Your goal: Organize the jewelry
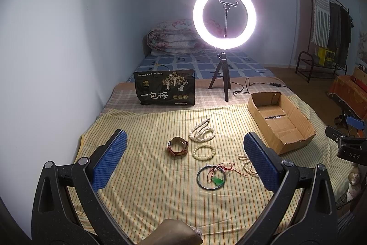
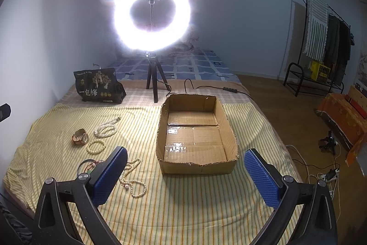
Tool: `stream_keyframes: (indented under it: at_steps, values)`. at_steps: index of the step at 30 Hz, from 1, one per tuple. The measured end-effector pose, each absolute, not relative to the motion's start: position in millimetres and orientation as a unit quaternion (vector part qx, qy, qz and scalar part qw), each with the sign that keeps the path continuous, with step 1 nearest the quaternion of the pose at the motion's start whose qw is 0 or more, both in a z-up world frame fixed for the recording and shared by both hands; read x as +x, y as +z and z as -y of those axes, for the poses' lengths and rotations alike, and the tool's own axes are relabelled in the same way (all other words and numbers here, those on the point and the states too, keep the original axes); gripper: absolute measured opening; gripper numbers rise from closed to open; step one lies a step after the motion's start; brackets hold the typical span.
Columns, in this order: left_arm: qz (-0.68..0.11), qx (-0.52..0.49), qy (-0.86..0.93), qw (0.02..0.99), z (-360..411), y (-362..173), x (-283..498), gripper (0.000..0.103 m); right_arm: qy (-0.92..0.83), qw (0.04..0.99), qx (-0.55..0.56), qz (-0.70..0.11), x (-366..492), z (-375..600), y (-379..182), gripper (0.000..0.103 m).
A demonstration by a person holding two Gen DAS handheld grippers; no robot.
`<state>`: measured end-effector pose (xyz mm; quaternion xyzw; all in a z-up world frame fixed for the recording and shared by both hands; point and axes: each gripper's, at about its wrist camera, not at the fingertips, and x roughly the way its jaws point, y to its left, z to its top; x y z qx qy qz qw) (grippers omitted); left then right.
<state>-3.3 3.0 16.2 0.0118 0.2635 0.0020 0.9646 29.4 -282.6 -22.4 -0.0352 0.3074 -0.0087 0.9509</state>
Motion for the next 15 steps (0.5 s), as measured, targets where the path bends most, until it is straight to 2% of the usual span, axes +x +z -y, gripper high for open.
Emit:
stream_keyframes:
  at_steps: [15]
  values:
    - [-0.262,0.01,0.002,0.965,-2.9,16.7,-4.3,0.103,-0.009,0.952,-0.035,-0.306,28.5,282.4,-22.7,0.103]
